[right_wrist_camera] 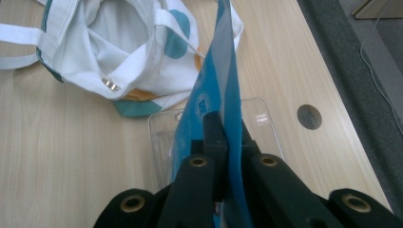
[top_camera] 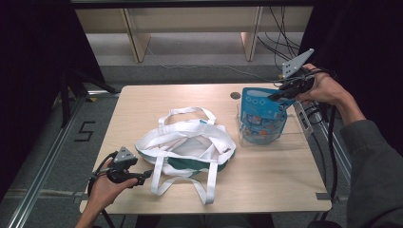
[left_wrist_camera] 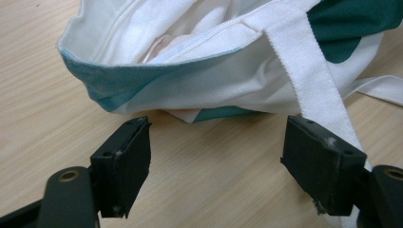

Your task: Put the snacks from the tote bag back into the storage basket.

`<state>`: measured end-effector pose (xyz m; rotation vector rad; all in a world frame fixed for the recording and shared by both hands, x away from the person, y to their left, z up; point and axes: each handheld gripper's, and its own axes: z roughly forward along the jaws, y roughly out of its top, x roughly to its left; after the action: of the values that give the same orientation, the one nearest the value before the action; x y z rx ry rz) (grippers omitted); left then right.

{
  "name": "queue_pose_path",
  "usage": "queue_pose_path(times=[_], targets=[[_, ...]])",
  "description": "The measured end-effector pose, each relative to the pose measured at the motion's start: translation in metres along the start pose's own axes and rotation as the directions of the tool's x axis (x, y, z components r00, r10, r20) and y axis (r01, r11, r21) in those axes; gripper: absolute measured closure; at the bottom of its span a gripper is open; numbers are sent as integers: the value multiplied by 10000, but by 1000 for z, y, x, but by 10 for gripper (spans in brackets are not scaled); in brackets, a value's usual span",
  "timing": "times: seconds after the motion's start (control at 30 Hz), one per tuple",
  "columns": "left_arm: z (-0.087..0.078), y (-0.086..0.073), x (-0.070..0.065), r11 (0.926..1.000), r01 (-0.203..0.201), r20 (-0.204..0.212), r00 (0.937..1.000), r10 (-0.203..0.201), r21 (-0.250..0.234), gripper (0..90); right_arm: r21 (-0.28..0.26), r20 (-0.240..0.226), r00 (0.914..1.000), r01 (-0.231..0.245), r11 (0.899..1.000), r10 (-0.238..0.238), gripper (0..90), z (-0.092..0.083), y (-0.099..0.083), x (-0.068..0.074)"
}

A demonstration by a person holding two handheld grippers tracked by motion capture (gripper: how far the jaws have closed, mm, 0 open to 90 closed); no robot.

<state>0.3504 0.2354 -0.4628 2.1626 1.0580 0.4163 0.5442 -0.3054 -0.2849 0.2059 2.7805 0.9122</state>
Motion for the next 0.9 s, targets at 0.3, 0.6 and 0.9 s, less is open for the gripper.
queue_pose_path(times=[0.3, 0.6, 0.9], targets=[[0, 0, -1, 9999, -88, 11, 10000, 88, 51, 239, -291, 416, 9984, -362, 9989, 374, 741, -2, 1, 1], [0, 0, -1, 9999, -105, 31, 9999, 105, 53, 239, -94, 896, 9917, -917, 9957, 921, 625, -15, -2, 7], [1, 0, -2, 9999, -125, -1, 9999, 125, 43, 239, -41, 2050, 9562, -2125, 9771, 2088, 577, -36, -12, 20]])
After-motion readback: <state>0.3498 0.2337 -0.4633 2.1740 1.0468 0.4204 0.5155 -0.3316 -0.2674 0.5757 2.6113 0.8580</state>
